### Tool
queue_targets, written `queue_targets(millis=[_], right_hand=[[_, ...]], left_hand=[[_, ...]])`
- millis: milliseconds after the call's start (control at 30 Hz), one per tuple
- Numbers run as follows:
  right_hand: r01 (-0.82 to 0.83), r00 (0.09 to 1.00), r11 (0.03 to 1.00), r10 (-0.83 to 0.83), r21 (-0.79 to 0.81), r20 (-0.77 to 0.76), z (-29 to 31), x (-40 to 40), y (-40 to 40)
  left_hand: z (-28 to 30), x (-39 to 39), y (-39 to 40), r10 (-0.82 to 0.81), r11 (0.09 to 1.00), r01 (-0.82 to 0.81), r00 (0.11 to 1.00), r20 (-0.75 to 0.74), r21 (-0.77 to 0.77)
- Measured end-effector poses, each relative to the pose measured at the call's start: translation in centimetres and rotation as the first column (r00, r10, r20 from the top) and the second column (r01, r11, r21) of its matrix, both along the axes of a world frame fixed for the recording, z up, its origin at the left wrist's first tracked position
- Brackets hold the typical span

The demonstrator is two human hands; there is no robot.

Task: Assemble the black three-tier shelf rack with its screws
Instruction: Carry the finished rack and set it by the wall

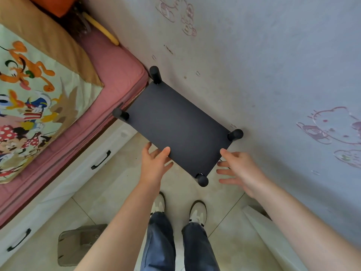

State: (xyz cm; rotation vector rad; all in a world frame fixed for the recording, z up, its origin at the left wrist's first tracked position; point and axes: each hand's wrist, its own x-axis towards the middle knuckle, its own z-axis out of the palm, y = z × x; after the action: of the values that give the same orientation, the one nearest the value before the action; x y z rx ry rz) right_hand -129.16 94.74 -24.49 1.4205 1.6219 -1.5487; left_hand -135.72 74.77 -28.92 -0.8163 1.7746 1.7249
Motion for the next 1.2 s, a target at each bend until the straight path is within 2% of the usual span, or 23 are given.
queue_targets(millis=[133, 200, 300, 400, 567, 667, 900, 1100, 1200], right_hand=[[0.137, 0.99, 0.971, -0.125, -0.196, 0.071, 0.3, 0.3, -2.9], [0.196, 0.98, 0.951, -0.178, -0.24, 0.094, 0.4, 0.6, -4.2], [0.243, 0.97, 0.955, -0.237, -0.17, 0.055, 0.4, 1.0, -5.8], [0.322, 0.947, 0.946, -0.322, -0.039, 0.017, 0.1, 0.9, -7.3], [0.419, 0.907, 0.893, -0.42, 0.162, -0.029, -0.1, 1.1, -9.8], [0.48, 0.877, 0.848, -0.474, 0.223, -0.085, -0.1, 1.1, -11.2], [0.578, 0.816, 0.773, -0.55, 0.26, -0.18, -1.0, 1.2, -10.7], [0.562, 0.827, 0.79, -0.532, 0.246, -0.182, -0.8, 1.6, -10.8], [0.604, 0.796, 0.769, -0.571, 0.207, -0.202, -1.0, 2.0, -11.4]], left_hand=[[0.5, -3.6, -2.7, 0.083, 0.984, -0.101, 0.989, -0.125, -0.145], [0.9, -5.9, -4.2, 0.043, 0.964, -0.095, 0.978, -0.206, -0.248], [1.4, -8.8, -5.4, -0.092, 0.952, 0.001, 0.955, -0.281, -0.307], [1.7, -9.5, -5.6, -0.222, 0.927, 0.112, 0.933, -0.282, -0.357], [2.6, -9.5, -7.0, -0.326, 0.927, 0.255, 0.91, -0.257, -0.273], [2.7, -10.8, -7.7, -0.361, 0.918, 0.3, 0.903, -0.234, -0.259], [2.6, -11.7, -8.0, -0.398, 0.911, 0.353, 0.888, -0.231, -0.214], [2.7, -12.1, -8.6, -0.399, 0.909, 0.358, 0.896, -0.195, -0.215], [2.3, -12.1, -9.3, -0.42, 0.9, 0.379, 0.888, -0.187, -0.217]])
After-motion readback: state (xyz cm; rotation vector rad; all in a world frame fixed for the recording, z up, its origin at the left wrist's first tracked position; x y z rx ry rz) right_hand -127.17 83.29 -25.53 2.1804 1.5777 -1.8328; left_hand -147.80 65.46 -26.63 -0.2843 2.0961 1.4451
